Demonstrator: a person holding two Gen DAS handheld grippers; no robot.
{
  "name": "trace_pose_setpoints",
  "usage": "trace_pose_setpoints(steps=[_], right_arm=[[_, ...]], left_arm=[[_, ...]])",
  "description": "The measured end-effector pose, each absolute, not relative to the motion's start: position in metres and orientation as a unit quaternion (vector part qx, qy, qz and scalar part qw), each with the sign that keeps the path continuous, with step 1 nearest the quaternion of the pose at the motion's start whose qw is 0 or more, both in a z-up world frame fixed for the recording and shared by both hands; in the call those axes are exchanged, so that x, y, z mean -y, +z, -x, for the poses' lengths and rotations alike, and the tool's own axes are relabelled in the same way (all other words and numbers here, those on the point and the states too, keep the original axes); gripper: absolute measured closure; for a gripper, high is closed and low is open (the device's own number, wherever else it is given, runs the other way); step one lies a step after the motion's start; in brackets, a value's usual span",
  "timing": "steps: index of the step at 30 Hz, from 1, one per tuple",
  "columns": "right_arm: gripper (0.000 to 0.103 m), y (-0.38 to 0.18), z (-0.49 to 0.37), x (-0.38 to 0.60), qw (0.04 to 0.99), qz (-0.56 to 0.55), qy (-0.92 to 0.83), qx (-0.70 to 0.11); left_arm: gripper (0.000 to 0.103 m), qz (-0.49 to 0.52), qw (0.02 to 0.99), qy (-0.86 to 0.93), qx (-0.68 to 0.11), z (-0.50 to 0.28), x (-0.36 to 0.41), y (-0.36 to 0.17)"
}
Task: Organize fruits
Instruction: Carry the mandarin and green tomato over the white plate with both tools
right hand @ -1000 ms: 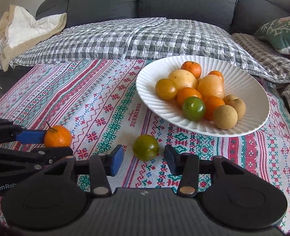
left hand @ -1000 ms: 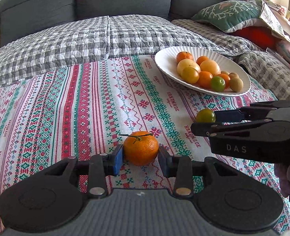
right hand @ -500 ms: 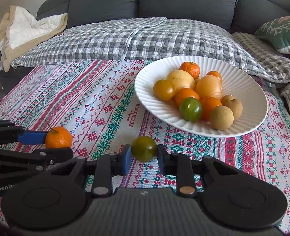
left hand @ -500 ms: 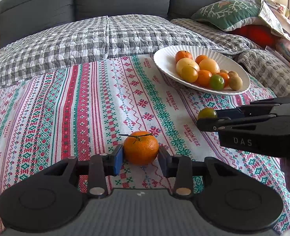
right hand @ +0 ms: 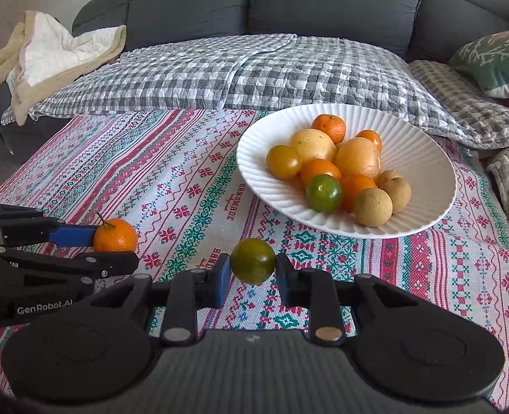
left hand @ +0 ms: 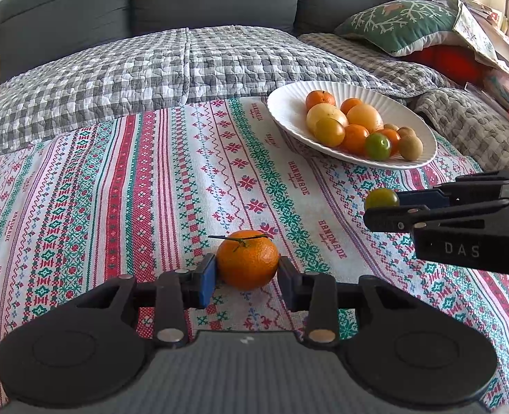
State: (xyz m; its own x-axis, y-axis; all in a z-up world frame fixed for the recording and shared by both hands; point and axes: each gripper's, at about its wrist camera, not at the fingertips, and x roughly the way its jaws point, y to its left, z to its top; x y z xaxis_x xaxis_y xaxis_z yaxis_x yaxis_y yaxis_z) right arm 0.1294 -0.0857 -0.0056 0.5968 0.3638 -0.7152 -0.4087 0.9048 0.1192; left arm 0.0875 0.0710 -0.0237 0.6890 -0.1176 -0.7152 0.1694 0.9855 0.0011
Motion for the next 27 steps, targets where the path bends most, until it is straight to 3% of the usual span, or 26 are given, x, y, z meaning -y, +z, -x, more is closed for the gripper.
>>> trace_pose_setpoints(steps=[27], right_arm=[[0.078,0.009,-0.120,0.169,0.909,-0.007,0.193,-0.369]], left_arm=[[0.074,-0.015,0.920,-0.121,-0.373,-0.095,-0.032,-0.010]])
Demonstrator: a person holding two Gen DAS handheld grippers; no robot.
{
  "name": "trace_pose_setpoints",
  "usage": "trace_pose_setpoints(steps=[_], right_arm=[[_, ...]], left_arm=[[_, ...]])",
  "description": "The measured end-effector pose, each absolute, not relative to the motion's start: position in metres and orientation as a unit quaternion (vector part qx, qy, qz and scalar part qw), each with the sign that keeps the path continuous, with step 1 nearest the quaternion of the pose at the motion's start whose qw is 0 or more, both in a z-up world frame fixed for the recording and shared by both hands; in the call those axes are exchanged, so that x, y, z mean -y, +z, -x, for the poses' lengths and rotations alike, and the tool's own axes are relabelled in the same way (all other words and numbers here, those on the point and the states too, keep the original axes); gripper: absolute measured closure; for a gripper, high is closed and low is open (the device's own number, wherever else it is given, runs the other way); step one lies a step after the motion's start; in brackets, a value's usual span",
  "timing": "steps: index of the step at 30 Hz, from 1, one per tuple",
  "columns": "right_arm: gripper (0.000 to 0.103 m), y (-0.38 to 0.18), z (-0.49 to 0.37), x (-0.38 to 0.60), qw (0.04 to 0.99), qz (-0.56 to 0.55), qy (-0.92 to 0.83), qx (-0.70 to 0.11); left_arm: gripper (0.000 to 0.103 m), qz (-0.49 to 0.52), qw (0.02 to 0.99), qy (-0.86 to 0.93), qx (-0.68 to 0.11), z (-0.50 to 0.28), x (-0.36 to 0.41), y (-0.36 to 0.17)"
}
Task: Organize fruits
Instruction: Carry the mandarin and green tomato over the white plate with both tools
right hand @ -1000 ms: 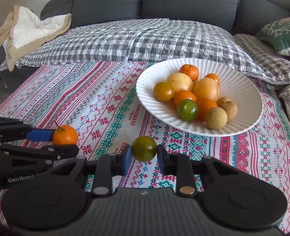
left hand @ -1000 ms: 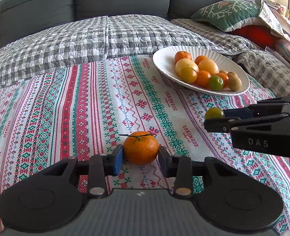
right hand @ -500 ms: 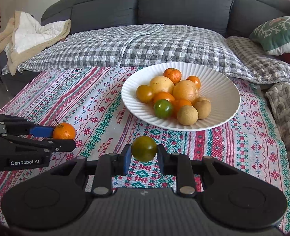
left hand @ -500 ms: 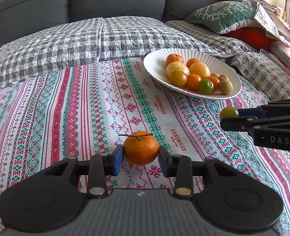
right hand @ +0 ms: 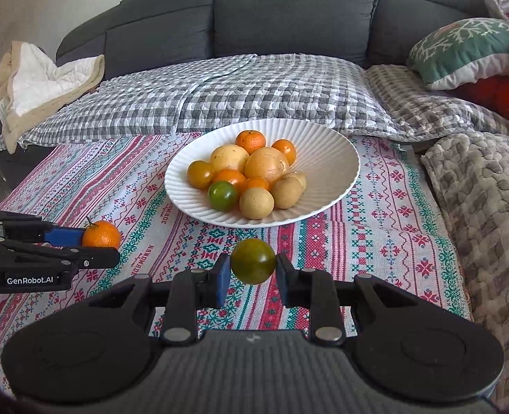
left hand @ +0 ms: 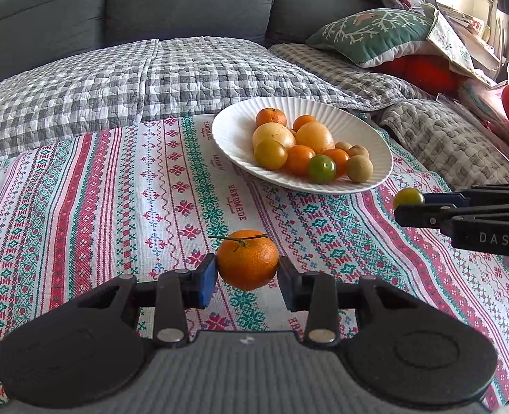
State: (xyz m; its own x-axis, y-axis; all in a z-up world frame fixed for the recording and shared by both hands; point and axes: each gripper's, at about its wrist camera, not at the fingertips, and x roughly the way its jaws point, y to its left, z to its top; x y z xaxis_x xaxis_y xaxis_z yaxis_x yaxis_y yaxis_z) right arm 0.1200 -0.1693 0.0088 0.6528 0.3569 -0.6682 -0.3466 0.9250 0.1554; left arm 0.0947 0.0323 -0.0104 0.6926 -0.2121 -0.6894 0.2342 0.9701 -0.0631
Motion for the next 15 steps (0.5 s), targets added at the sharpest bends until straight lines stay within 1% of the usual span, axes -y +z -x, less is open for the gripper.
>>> trace_pose_setpoints(steps=[6,15], right_arm=[[0.078,0.015,-0.131,0.194,0.916,-0.049,0.179,-0.356],[0.078,0.019,-0.157,0.214,0.923,-0.111,0.153,-0.336]], left_arm=[[0.074,0.004,0.923,-0.127,-0.363,-0.104,-0.019,-0.003],[0.074,0.022,0.931,-0.139,-0.338,-0.151,0.008,0.014]])
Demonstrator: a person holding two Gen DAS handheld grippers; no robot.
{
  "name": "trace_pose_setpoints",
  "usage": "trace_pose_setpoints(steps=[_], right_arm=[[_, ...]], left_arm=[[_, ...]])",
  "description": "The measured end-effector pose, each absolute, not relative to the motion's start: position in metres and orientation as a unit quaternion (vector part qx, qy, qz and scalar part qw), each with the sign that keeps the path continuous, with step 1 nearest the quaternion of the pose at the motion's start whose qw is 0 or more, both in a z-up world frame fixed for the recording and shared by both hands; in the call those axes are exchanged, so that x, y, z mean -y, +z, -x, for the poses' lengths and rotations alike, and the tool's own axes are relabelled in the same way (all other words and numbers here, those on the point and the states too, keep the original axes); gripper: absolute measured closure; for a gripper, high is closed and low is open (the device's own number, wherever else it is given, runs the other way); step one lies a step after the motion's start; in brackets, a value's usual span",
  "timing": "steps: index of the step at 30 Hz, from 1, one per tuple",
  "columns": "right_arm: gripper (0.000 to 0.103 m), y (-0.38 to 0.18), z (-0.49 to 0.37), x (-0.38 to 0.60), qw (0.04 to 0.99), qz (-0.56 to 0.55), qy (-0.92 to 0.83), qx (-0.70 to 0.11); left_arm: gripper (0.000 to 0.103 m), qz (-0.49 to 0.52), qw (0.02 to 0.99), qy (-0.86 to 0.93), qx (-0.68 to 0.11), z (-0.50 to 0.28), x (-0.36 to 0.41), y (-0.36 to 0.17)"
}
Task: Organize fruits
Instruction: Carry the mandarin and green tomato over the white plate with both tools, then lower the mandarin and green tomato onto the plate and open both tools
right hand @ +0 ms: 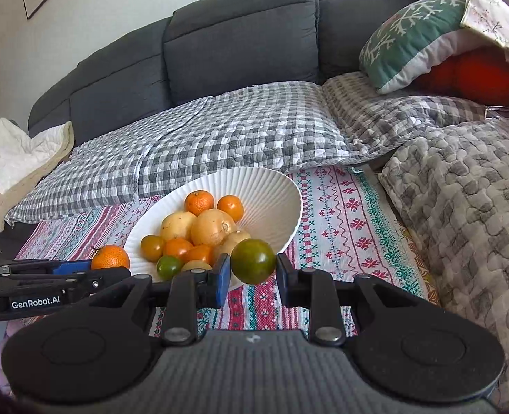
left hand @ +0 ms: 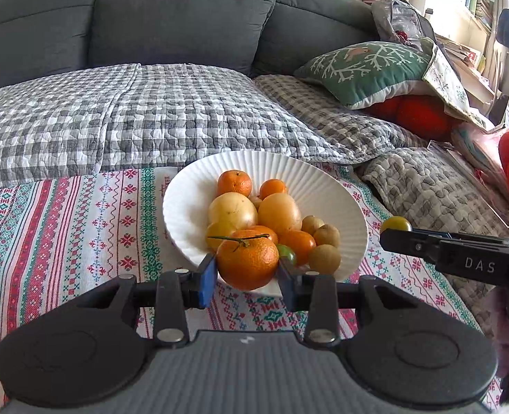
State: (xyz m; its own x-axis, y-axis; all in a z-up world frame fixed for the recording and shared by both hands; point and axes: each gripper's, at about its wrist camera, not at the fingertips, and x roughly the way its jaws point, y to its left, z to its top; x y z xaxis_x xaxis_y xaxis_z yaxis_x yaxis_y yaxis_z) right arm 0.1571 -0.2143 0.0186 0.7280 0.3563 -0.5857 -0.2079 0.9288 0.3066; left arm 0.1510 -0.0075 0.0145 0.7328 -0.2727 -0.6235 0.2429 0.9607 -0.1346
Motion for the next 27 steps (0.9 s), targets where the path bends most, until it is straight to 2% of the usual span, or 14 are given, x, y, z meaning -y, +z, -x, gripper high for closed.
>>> trace_pose_setpoints(steps=[13,27], right_arm=[[0.078,0.012,-0.186,0.216,0.926,-0.106,0.163,-0.325],[0.078,0.003,-0.189,0.208,0.922,-0.073,0.174,-0.337]], left_arm=[[0.074,0.033,0.902,-0.226,-0.366,-0.243,0.056,0.021],[0.074,-0.021,0.882,-0.238,-0.407,-0.268,0.097,-0.005]])
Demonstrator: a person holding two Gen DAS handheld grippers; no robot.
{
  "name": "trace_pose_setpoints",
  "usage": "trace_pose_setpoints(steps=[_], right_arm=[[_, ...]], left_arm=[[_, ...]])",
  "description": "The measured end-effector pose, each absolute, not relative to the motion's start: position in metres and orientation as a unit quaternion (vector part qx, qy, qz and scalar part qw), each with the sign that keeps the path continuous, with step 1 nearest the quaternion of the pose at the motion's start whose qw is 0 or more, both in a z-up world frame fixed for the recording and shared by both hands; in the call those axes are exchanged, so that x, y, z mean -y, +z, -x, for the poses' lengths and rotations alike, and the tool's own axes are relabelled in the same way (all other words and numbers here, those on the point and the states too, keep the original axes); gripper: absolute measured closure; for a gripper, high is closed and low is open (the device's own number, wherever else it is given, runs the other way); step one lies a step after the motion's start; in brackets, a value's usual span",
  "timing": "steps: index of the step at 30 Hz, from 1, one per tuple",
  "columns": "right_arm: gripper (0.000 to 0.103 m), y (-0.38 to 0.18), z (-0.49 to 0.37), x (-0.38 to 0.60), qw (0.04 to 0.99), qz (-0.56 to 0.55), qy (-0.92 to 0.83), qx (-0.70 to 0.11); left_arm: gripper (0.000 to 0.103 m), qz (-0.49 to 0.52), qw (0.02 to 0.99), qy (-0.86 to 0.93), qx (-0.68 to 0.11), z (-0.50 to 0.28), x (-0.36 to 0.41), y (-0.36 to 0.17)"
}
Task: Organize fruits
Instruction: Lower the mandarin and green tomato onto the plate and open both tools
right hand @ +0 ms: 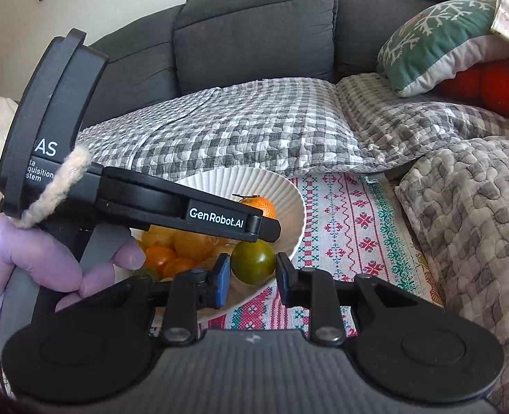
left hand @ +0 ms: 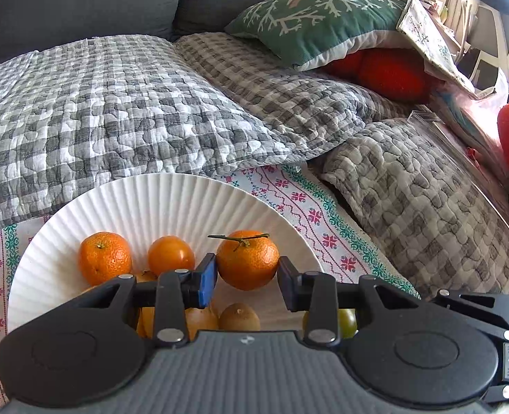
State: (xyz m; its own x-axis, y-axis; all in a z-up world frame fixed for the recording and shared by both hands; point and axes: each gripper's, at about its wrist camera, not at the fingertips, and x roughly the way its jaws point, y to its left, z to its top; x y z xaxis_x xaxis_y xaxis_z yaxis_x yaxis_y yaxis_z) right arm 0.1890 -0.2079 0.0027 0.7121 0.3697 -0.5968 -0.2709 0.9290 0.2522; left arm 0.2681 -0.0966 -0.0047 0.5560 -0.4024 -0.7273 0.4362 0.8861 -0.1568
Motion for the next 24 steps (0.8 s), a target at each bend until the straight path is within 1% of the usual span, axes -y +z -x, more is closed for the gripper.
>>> trace_pose_setpoints(steps=[4,6,8,10,12,13,15,17,18,19,20,21,24], right_arm=[[0.077,0.003,-0.189,0.208,0.923,-0.076,0.170,-0.337],[0.075,0.003,-0.188,0.208,0.923,-0.077,0.170,-0.338],[0.075,0.005,-0.187,0.207,0.924,-0.076,0.168,-0.336],[0.072,0.006,-0.186,0.208,0.924,-0.078,0.168,-0.334],[0.064,0.008,-0.185,0.210,0.925,-0.081,0.167,-0.331],[0.062,0.009,-0.184,0.211,0.926,-0.081,0.166,-0.330],[0.055,0.010,-0.183,0.214,0.926,-0.085,0.164,-0.329],[0.050,0.011,-0.182,0.217,0.927,-0.089,0.160,-0.329],[0.048,0.012,-0.180,0.219,0.927,-0.091,0.158,-0.328],[0.046,0.013,-0.179,0.220,0.927,-0.093,0.157,-0.328],[0.043,0.013,-0.178,0.221,0.927,-0.095,0.156,-0.328],[0.039,0.014,-0.177,0.222,0.927,-0.097,0.155,-0.327],[0.033,0.017,-0.170,0.224,0.927,-0.098,0.154,-0.326]], left_arm=[[0.074,-0.020,0.881,-0.234,-0.410,-0.270,0.098,-0.005],[0.074,-0.021,0.881,-0.234,-0.410,-0.271,0.100,-0.005],[0.073,-0.021,0.882,-0.232,-0.409,-0.271,0.100,-0.005],[0.072,-0.019,0.884,-0.229,-0.408,-0.272,0.100,-0.005],[0.071,-0.013,0.885,-0.229,-0.406,-0.270,0.097,-0.003],[0.069,-0.009,0.886,-0.228,-0.405,-0.269,0.095,-0.002],[0.066,-0.002,0.887,-0.228,-0.401,-0.266,0.092,0.001],[0.059,0.003,0.890,-0.227,-0.396,-0.261,0.089,0.005],[0.057,0.004,0.891,-0.227,-0.393,-0.259,0.088,0.008],[0.053,0.005,0.892,-0.227,-0.390,-0.256,0.087,0.010],[0.049,0.006,0.894,-0.227,-0.387,-0.252,0.085,0.012],[0.047,0.007,0.895,-0.226,-0.385,-0.249,0.084,0.014],[0.038,0.015,0.900,-0.219,-0.376,-0.235,0.075,0.023]])
